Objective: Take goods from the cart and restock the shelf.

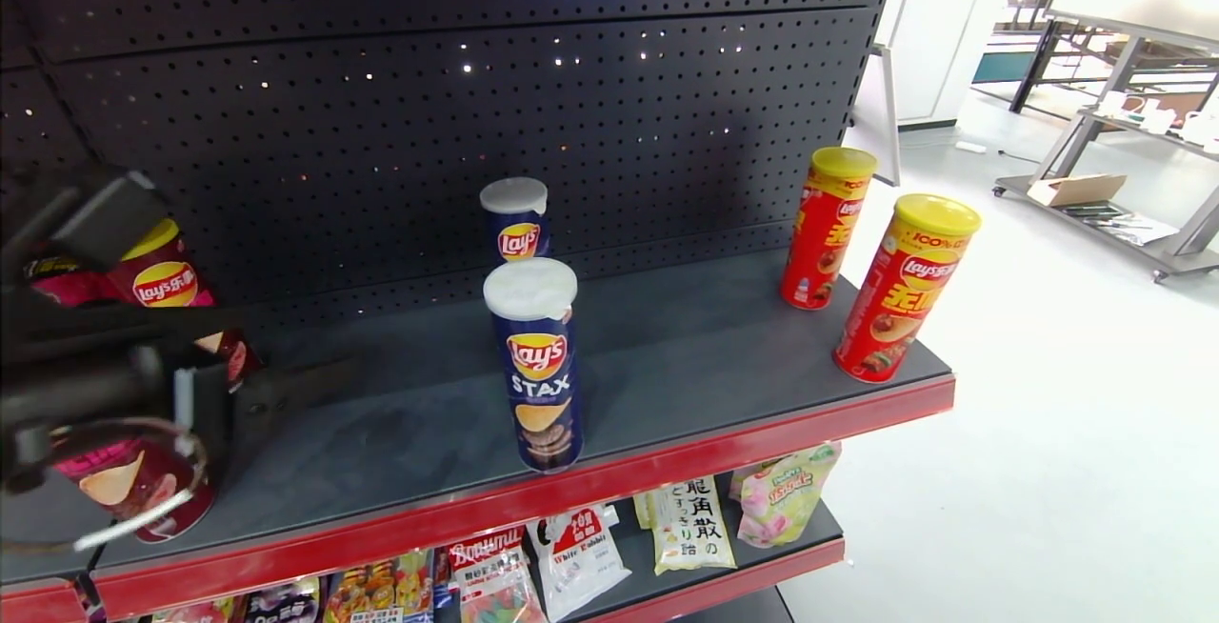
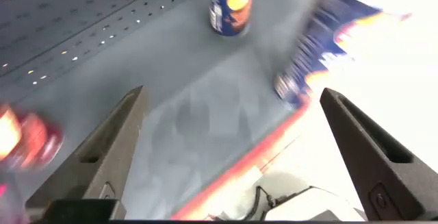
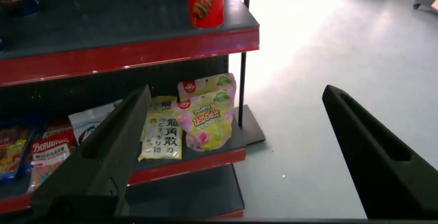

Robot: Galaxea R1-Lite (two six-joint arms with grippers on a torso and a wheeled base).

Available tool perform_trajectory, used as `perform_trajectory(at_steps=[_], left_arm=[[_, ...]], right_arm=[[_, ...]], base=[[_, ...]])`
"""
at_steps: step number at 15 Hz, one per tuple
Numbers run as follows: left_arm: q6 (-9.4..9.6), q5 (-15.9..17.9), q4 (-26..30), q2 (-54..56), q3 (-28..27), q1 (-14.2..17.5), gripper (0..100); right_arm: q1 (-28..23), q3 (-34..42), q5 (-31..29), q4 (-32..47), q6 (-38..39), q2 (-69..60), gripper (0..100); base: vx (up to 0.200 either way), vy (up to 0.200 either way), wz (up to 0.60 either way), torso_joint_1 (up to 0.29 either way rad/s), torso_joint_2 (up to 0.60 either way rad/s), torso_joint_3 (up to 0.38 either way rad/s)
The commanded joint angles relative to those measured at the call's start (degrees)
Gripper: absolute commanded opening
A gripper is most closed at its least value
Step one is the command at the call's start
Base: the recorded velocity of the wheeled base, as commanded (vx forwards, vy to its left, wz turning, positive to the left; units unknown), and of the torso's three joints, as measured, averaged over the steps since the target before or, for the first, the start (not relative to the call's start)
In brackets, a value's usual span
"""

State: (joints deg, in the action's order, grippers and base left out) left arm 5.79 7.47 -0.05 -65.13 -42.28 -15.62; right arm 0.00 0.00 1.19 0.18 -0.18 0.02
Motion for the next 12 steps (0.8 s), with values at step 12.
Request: perform_trajectory(at_steps=[12], left_arm=[[-3.77,-10.20,16.13,59.25,21.10,0.15,100]], right_arm=[[0.09,-0.09,0.74,-0.01,-0.26,-0.02,100]], base=[[0.000,0.000,0.00,0.000,0.00,0.000]])
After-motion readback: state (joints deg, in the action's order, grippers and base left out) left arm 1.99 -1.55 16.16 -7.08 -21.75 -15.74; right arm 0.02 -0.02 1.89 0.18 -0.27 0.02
